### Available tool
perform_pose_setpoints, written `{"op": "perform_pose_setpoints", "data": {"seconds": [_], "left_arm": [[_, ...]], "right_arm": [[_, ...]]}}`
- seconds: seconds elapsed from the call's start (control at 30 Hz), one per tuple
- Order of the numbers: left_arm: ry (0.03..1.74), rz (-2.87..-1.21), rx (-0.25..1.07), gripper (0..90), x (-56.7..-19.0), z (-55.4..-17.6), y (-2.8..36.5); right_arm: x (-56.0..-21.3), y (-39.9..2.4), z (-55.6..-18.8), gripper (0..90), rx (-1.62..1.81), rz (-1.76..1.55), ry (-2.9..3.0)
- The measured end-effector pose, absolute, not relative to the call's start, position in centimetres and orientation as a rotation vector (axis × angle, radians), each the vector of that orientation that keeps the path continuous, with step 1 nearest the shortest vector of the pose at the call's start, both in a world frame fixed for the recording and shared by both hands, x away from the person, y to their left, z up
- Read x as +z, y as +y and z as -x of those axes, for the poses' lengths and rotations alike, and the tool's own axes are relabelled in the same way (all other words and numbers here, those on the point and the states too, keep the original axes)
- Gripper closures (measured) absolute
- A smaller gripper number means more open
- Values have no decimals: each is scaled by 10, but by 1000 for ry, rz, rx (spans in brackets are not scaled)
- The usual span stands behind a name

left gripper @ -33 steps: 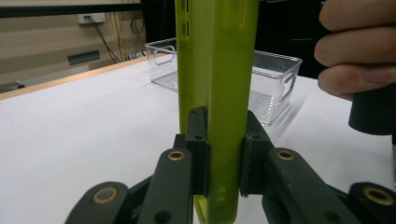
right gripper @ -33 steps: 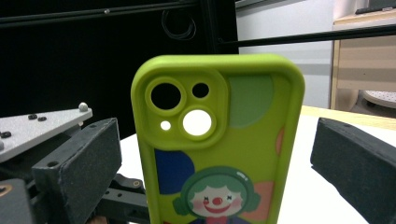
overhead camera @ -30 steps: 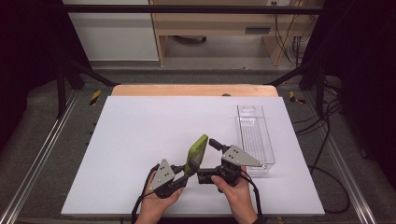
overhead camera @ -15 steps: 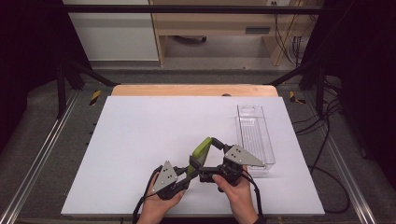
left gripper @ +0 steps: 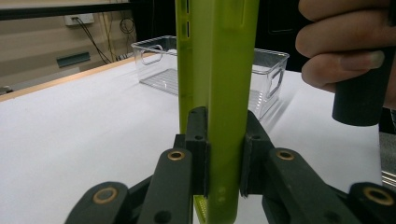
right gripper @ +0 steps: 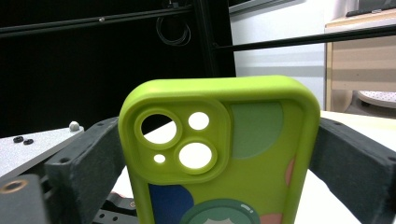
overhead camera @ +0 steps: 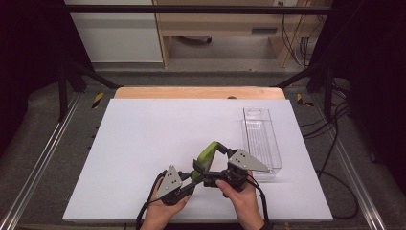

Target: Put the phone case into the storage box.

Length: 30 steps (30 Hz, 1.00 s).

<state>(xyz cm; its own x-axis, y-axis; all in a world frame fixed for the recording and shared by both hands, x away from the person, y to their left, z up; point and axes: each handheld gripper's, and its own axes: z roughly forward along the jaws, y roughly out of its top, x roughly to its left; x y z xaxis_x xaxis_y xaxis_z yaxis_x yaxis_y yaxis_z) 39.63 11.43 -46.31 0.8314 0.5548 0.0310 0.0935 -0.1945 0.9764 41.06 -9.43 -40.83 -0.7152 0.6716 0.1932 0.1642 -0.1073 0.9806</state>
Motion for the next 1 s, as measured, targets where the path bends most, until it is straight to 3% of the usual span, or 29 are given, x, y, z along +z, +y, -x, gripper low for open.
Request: {"op": "perform_pose_setpoints", "data": {"seconds": [1.0], "left_arm": [[501, -1737, 440, 772, -464, -397, 114]], "right_arm": [[-410, -94, -412, 146, 1881, -933, 1805]]}}
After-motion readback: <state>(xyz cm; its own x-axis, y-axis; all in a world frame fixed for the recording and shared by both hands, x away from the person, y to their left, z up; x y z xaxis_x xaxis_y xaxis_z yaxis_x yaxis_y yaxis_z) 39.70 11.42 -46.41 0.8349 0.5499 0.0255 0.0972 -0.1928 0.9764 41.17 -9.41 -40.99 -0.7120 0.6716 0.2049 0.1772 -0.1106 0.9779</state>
